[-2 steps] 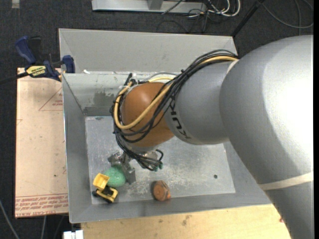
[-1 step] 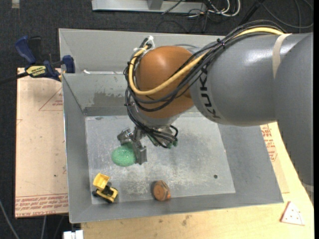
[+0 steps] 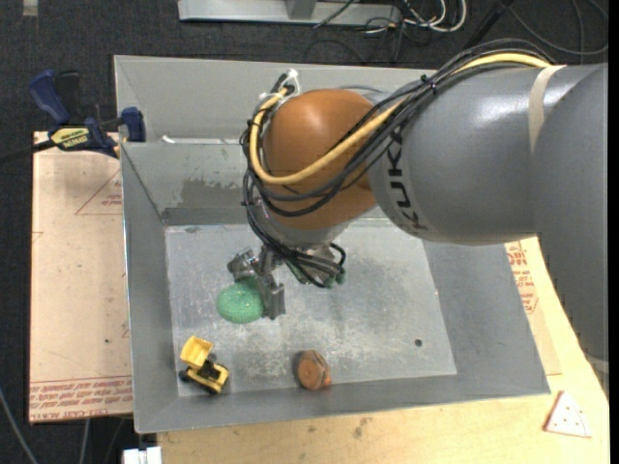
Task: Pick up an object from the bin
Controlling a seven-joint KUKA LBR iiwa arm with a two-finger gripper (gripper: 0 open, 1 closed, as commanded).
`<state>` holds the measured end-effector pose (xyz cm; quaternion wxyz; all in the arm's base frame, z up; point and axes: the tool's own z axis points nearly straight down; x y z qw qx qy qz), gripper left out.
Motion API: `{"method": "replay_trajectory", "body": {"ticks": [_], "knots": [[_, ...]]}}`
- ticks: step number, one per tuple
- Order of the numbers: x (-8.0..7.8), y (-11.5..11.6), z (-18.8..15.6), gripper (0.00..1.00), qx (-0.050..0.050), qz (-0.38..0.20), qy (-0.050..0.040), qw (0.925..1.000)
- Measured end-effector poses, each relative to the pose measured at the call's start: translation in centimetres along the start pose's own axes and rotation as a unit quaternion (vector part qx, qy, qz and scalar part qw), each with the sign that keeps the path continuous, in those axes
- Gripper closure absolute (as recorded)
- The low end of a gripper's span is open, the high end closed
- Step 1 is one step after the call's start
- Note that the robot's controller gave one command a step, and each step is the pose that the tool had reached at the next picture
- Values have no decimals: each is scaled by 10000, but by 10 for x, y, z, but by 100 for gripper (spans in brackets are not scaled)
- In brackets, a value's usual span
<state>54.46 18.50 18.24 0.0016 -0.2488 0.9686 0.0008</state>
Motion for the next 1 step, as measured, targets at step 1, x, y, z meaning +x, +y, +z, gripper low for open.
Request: {"method": "replay_trajectory", "body": {"ticks": [1], "knots": [[-7, -18, -51, 100, -5, 96, 25, 10000]]}}
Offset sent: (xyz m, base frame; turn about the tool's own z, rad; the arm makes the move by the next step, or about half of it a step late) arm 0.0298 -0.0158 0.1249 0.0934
